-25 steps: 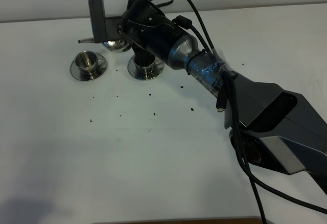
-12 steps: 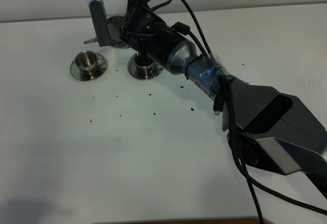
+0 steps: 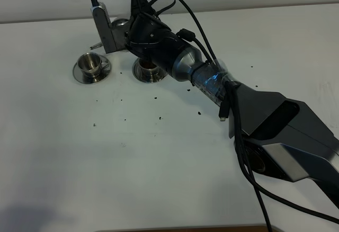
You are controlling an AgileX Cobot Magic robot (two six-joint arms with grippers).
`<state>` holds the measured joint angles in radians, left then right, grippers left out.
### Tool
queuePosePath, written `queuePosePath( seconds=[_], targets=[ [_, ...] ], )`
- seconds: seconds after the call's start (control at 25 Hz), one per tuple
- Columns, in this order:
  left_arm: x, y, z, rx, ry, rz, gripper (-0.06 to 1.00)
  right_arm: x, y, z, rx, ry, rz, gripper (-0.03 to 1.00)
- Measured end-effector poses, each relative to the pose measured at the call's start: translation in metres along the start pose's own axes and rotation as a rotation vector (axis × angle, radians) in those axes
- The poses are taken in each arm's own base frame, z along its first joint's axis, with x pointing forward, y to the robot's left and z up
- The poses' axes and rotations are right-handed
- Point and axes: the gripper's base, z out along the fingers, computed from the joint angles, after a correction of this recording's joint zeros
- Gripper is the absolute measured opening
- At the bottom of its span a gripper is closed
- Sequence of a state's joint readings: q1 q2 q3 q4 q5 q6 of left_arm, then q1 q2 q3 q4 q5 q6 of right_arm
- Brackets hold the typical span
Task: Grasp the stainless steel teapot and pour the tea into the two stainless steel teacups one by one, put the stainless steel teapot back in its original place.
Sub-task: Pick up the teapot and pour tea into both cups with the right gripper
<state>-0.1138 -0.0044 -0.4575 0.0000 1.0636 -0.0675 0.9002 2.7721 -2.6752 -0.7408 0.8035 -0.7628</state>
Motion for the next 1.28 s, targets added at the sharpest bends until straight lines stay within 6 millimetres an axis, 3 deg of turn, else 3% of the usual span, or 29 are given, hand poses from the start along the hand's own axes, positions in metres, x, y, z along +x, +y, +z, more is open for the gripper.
queuePosePath(
  seconds=[0.76,1.28],
  targets=[
    [0.0,0.0,0.0,0.0,0.0,0.0,0.37,-0.005,0.011,0.014,0.062,-0.014,-0.083,0.19],
    [0.0,0.0,0.0,0.0,0.0,0.0,0.37,-0.013,0.007,0.009,0.136,-0.009,-0.168,0.19]
  ],
)
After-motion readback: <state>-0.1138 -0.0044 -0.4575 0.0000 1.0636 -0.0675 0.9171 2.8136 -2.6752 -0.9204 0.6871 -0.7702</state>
